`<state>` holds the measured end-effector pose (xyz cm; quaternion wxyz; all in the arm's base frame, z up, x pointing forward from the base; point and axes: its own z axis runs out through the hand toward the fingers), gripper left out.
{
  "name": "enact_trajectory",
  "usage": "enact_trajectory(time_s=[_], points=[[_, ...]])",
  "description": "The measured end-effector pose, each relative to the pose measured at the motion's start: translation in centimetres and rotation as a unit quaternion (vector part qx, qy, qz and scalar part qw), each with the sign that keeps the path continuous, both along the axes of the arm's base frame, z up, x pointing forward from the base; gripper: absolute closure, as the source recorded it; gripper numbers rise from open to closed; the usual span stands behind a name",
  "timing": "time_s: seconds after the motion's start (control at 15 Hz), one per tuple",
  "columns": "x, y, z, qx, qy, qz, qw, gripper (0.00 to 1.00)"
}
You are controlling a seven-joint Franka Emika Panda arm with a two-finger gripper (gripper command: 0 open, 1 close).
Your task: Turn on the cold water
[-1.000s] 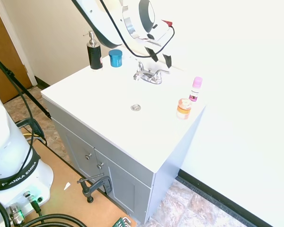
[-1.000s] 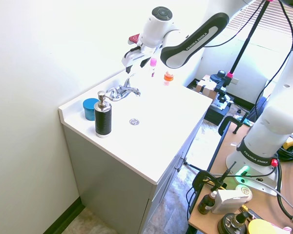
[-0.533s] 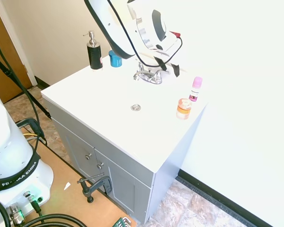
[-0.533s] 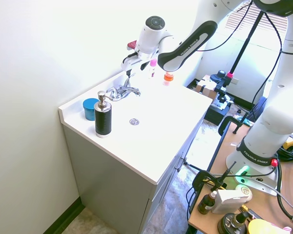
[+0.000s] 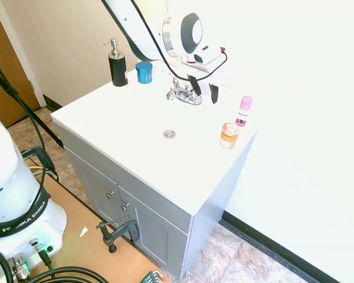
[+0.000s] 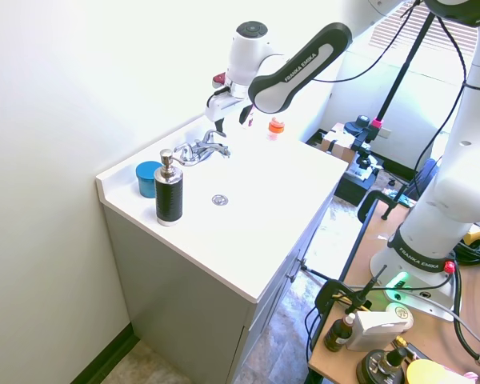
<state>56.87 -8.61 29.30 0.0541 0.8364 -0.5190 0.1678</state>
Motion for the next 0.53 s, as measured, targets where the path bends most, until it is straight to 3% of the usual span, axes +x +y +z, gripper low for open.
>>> enact_trajectory(time_s=[0.27,0.53], points=[[-2.3,0.9,4.2,0.034,0.010,-0.008,0.9993,0.00],[-6.7,2.9,10.2,0.096,0.039,0.032,0.9941,0.00]])
